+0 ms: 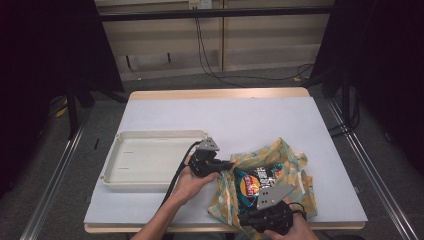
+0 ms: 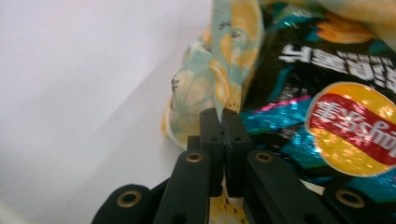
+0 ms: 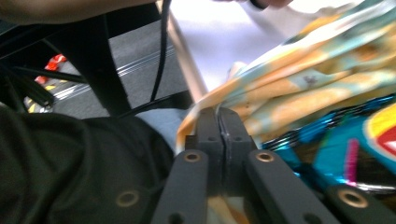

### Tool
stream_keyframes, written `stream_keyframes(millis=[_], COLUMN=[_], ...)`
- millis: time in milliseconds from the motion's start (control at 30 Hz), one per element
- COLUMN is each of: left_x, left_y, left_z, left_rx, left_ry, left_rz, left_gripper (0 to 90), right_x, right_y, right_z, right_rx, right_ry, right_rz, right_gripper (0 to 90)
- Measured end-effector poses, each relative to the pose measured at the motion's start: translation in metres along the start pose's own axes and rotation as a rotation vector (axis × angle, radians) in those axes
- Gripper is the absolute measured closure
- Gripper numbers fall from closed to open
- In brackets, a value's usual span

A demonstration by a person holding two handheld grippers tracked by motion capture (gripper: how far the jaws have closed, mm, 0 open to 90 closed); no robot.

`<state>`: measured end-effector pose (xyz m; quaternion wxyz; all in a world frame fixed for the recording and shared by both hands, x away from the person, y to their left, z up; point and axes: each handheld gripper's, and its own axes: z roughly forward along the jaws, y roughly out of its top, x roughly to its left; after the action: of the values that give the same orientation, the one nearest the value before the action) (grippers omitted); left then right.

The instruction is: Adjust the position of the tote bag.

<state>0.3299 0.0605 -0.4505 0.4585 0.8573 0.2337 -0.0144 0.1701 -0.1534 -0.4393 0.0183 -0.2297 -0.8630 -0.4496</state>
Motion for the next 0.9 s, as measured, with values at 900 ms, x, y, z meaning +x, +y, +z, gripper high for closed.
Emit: stream_keyframes(millis=[900], left_x=[-0.011], left_y=[-0.001], left_z=[-0.042], left_rx=[-0.125], left_ry=[-0.019], left_rz=[-0.024], left_gripper=[67.1], right_x=[0.0], right_y=[-0.001], right_z=[-0.028], right_rx=[-0.059], right_ry=[-0.037], right_rz=[-0.009], right_gripper=[63.1])
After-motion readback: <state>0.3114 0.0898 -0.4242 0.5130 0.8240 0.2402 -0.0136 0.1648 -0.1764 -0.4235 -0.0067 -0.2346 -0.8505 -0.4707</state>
